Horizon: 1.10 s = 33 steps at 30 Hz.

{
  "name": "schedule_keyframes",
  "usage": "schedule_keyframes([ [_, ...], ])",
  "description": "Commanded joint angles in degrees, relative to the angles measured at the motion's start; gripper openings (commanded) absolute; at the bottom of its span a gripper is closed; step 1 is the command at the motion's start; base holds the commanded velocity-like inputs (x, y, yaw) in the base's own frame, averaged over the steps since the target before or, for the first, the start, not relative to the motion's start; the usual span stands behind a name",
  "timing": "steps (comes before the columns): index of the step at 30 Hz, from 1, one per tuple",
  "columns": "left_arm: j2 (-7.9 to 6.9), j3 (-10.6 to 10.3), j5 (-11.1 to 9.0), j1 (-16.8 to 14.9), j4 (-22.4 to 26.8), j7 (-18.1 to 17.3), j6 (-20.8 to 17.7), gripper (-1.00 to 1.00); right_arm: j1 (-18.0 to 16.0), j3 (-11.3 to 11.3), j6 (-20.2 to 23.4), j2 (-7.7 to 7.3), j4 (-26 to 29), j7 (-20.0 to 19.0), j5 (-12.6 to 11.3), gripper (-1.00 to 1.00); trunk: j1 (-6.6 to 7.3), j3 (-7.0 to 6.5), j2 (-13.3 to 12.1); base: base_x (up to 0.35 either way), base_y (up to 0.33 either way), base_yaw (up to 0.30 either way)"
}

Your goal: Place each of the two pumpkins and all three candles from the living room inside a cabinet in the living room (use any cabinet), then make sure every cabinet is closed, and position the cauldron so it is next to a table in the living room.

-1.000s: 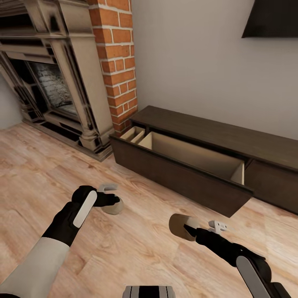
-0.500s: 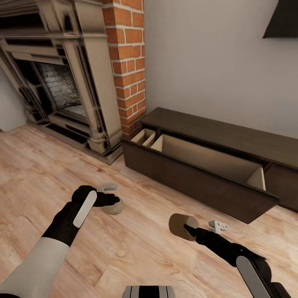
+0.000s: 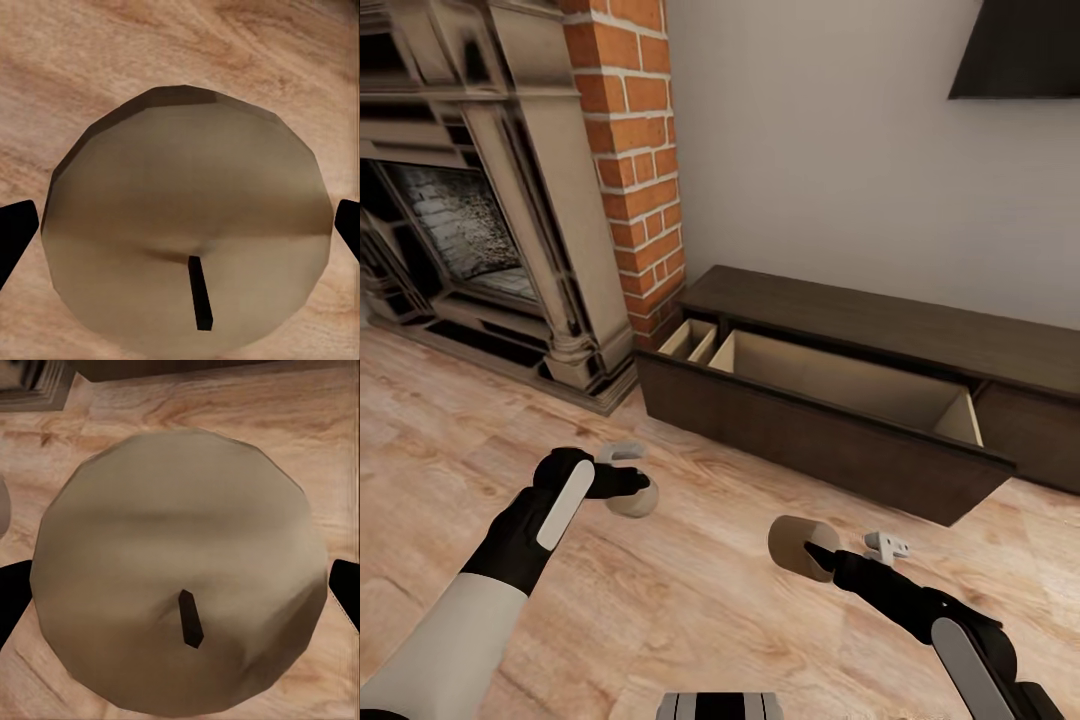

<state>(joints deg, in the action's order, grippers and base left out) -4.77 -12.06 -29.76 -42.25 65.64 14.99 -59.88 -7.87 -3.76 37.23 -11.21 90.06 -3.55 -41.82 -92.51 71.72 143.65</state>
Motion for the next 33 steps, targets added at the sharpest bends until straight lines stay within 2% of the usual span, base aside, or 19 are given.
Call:
schedule_keyframes([
  [1, -0.07, -0.1, -0.7, 0.0, 0.1, 0.6, -0.1, -1.00, 0.0, 0.0, 0.2, -0.03, 0.0, -0.1, 0.1, -1.00, 0.01, -0.01, 0.0, 0.010, 0.025, -0.261],
  [13, -0.07, -0.2, -0.7, 0.0, 0.1, 0.6, -0.1, -1.00, 0.0, 0.2, 0.2, -0.04, 0.0, -0.1, 0.0, -1.00, 0.01, -0.57, 0.0, 0.002, 0.040, -0.262],
  [33, -0.07, -0.2, -0.7, 0.0, 0.1, 0.6, -0.1, -1.00, 0.0, 0.2, 0.1, -0.04, 0.0, -0.2, 0.0, -1.00, 0.01, -1.51, 0.0, 0.000, 0.266, -0.262],
])
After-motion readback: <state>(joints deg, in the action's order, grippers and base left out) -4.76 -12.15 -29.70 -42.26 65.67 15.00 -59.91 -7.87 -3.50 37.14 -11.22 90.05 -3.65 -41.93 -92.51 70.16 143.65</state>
